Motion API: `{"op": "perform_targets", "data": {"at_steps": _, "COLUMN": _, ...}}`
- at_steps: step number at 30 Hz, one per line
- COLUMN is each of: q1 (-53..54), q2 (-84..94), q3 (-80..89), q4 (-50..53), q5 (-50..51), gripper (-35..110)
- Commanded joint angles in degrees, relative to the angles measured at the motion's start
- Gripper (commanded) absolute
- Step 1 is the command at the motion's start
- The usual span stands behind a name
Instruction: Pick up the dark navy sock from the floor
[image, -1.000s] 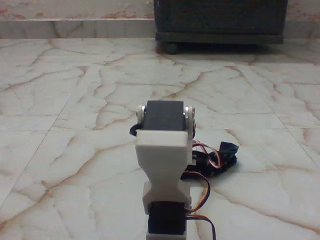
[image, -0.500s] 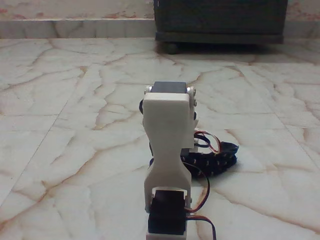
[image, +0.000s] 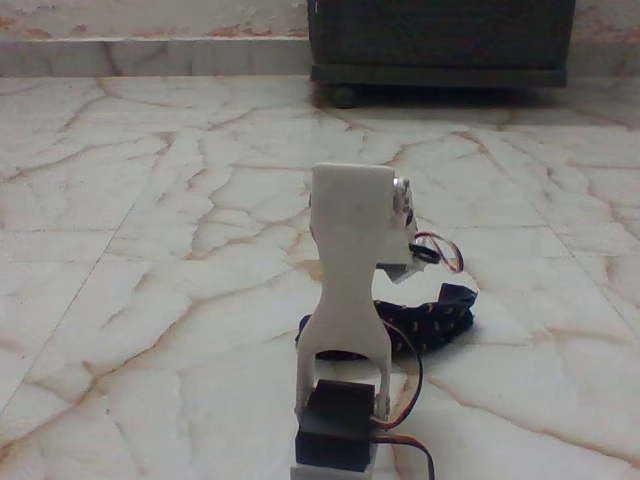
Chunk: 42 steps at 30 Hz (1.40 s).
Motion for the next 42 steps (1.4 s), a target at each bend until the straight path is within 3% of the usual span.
{"op": "perform_targets", "data": {"at_steps": 1, "q1": 0.79, "q2": 0.00, "q3": -5.80, "q4": 5.62, "q5": 1.93, "gripper": 0}}
{"op": "perform_targets", "data": {"at_steps": 6, "q1": 1.23, "q2": -4.48, "q3": -17.75, "q4": 23.82, "q5": 8.88, "gripper": 0}}
{"op": "perform_targets", "data": {"at_steps": 9, "q1": 1.41, "q2": -7.56, "q3": -29.79, "q4": 37.62, "q5": 20.92, "gripper": 0}}
{"op": "perform_targets", "data": {"at_steps": 15, "q1": 1.93, "q2": -11.43, "q3": -36.21, "q4": 49.57, "q5": 31.29, "gripper": 2}}
{"op": "perform_targets", "data": {"at_steps": 25, "q1": -1.67, "q2": -22.32, "q3": -46.23, "q4": 55.28, "q5": 34.63, "gripper": 10}}
{"op": "perform_targets", "data": {"at_steps": 42, "q1": -5.10, "q2": -42.80, "q3": -60.21, "q4": 51.06, "q5": 34.37, "gripper": 9}}
